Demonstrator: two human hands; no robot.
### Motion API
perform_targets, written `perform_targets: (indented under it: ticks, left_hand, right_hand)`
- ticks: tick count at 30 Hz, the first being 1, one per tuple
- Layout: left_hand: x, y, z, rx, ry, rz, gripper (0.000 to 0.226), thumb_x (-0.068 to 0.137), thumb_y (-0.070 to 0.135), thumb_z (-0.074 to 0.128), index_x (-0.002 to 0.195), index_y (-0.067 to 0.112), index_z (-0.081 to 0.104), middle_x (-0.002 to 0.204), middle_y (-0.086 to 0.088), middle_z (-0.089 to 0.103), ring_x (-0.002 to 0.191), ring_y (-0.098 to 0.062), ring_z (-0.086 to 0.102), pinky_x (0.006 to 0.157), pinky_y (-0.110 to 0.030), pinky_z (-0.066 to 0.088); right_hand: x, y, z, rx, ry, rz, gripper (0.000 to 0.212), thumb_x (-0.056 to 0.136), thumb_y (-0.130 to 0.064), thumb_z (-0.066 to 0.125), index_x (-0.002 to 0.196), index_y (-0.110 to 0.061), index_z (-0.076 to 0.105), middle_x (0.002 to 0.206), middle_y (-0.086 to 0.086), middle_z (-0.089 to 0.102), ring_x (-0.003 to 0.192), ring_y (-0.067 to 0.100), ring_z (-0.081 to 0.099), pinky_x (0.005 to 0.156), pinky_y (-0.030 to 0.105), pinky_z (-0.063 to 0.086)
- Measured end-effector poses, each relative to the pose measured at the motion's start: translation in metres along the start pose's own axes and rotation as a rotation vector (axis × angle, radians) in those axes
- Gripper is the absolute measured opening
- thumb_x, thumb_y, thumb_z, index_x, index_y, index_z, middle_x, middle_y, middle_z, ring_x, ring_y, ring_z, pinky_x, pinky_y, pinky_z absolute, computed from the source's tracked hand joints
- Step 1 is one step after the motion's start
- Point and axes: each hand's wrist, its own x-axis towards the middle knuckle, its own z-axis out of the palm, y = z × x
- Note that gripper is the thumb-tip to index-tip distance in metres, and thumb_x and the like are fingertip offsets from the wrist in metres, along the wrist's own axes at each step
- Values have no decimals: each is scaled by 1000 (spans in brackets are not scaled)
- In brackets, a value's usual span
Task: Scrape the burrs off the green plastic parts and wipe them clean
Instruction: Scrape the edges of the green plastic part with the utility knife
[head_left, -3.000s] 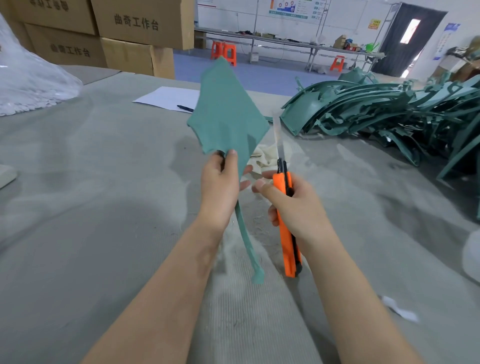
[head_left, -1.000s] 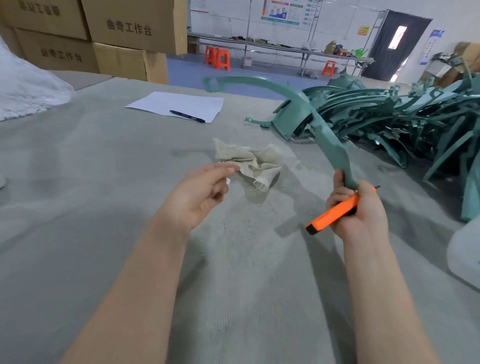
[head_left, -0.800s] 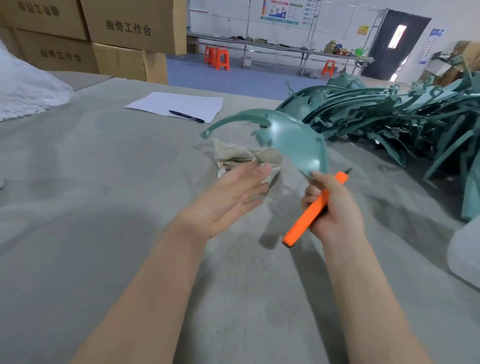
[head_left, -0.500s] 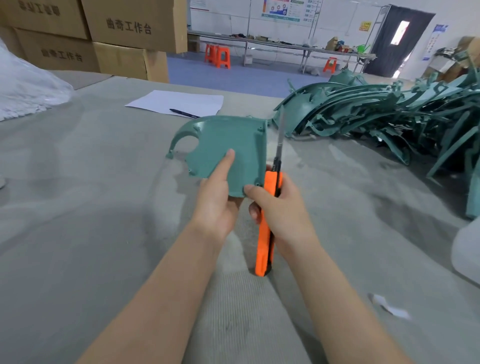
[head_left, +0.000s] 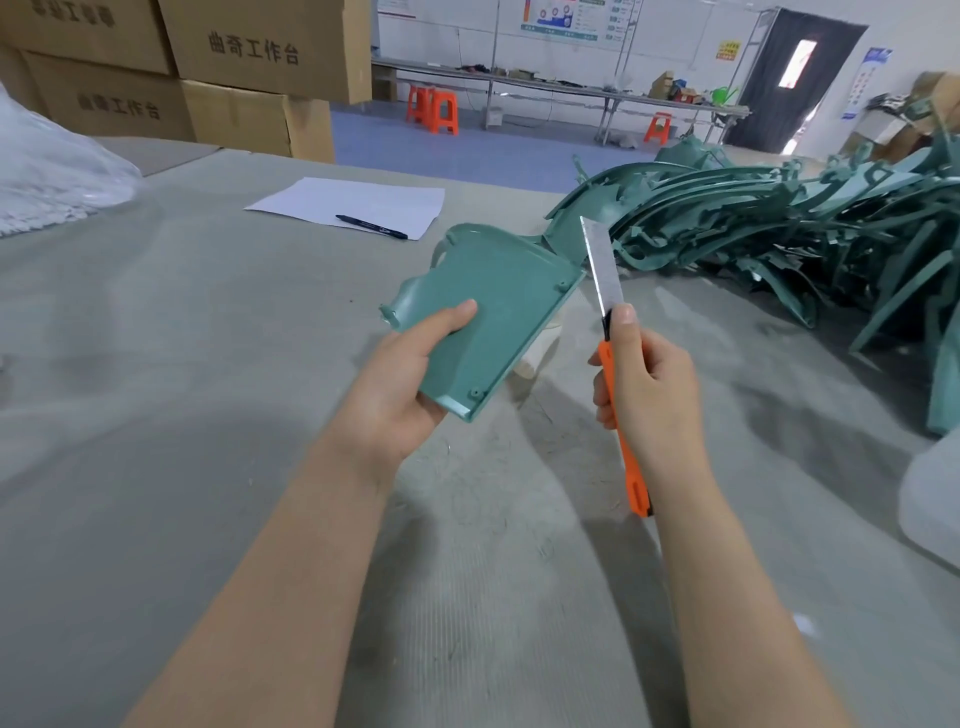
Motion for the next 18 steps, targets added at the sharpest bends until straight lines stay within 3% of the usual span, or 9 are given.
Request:
perform_targets:
  ticks: [3,10,15,18]
  left_hand:
    - [-1,0,-1,25,-24,-10,51,70,23,71,118,9,64,99,-5,74,79,-15,72,59,-23,55]
    - [0,2,-4,22,-17,13,49,69,23,71,116,10,64,99,-5,74,80,-15,72,60,-24,55]
    - [5,1,-6,9,72,59,29,84,18,67,112,10,66,99,-7,74,82,-16,71,62,-26,56]
    - [7,1,-6,-5,123,98,15,88,17,63,100,10,67,90,-6,74,78,-16,71,67,-27,58]
  right_hand:
    - [0,4,2,-2,-11,-29,52,98,-52,42,66,-13,55,53,-8,53,43,8,48,43,23,41]
    - [-1,7,5,-24,-84,-67,59,87,-67,41,60,-15,42,49,-4,45,43,14,42,50,33,38]
    - [-12,2,18,-194,-244,-186,60,91,-63,43,67,-8,54,53,6,49,56,36,52,57,49,50]
    - [-21,-2,24,-240,-341,-243,67,82,-72,38,68,-10,55,54,10,53,55,31,55,55,44,50]
